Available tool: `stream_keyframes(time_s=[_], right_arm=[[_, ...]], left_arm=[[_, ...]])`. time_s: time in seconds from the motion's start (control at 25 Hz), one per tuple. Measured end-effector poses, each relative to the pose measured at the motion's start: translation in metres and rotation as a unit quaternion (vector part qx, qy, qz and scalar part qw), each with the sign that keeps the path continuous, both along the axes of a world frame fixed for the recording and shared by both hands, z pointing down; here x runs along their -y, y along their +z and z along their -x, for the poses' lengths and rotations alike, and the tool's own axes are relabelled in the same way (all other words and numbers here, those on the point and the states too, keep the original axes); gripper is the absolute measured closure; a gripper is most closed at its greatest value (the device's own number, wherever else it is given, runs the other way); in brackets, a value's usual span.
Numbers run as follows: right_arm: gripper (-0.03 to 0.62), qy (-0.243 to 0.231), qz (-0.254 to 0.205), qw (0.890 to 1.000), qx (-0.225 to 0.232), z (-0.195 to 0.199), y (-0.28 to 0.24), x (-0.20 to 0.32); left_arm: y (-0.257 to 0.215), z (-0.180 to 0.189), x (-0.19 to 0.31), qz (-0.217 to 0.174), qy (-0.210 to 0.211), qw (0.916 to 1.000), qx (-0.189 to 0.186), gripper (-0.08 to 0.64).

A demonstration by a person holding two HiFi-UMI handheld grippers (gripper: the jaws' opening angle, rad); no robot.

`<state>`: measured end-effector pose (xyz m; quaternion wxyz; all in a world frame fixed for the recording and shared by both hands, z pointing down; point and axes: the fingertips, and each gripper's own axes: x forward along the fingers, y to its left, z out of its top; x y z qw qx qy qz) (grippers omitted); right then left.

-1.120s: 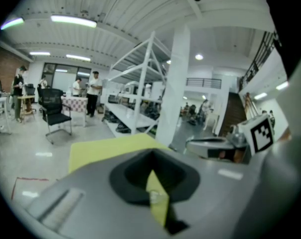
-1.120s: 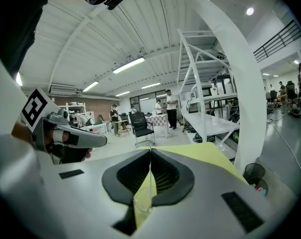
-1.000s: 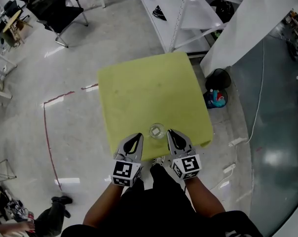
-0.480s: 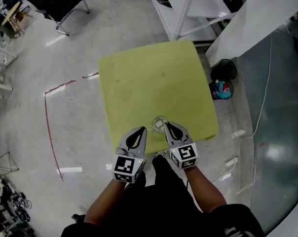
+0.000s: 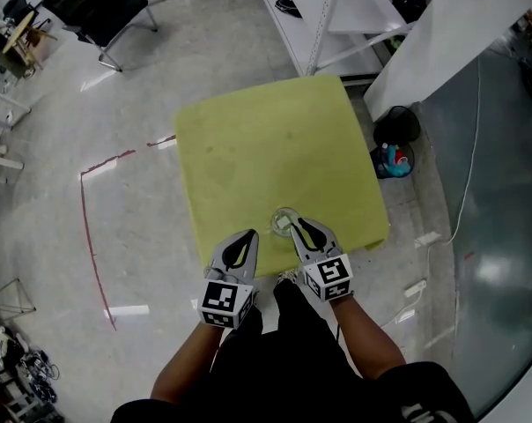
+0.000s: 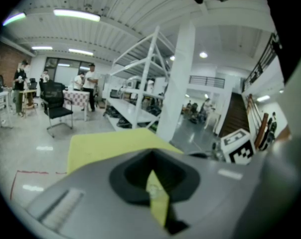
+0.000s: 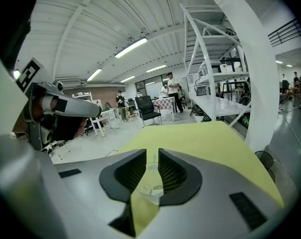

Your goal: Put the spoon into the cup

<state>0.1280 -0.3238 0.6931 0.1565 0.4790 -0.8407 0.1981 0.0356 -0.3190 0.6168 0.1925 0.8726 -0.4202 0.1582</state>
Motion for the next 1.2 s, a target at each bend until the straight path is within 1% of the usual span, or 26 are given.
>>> stream_keyframes(time_s=[0.16,0.32,0.56,0.72,0.92,1.04,1.12,1.2], right_arm=[[0.551,0.007,-0.016,1.000,-0.003,-0.003,-0.018,-0.004],[0.554,0.029,-0.031,0.999,-0.018,-0.008,-0.038,-0.005],[0.574,0.044,-0.091,0.995,-0.018,-0.006,-0.091,-0.008],[0.584,0.049,-0.134,0.990,-0.017,0.000,-0.131,-0.012],[0.584,0.051,-0.183,0.982,-0.006,0.011,-0.182,-0.019],[0.584,0.053,-0.218,0.975,0.010,0.019,-0.211,-0.015],[0.584,0.045,-0.237,0.970,0.000,0.023,-0.222,-0.015],[0.586,0.042,-0.247,0.968,-0.010,0.026,-0.230,-0.015]], left_arm=[[-0.006,-0.001,-0.004,-0.009,0.008,0.9999,-0.002,0.555],[-0.018,-0.001,-0.008,-0.022,0.011,0.9997,-0.008,0.555],[-0.039,0.001,-0.012,-0.042,0.010,0.9989,-0.021,0.555],[-0.060,0.003,-0.013,-0.067,0.011,0.9972,-0.031,0.555],[-0.088,0.010,-0.014,-0.080,0.001,0.9955,-0.050,0.555],[-0.109,0.008,-0.005,-0.113,0.000,0.9918,-0.059,0.555],[-0.123,0.011,-0.003,-0.131,0.002,0.9896,-0.060,0.555],[-0.134,0.017,-0.002,-0.139,0.000,0.9885,-0.060,0.555]])
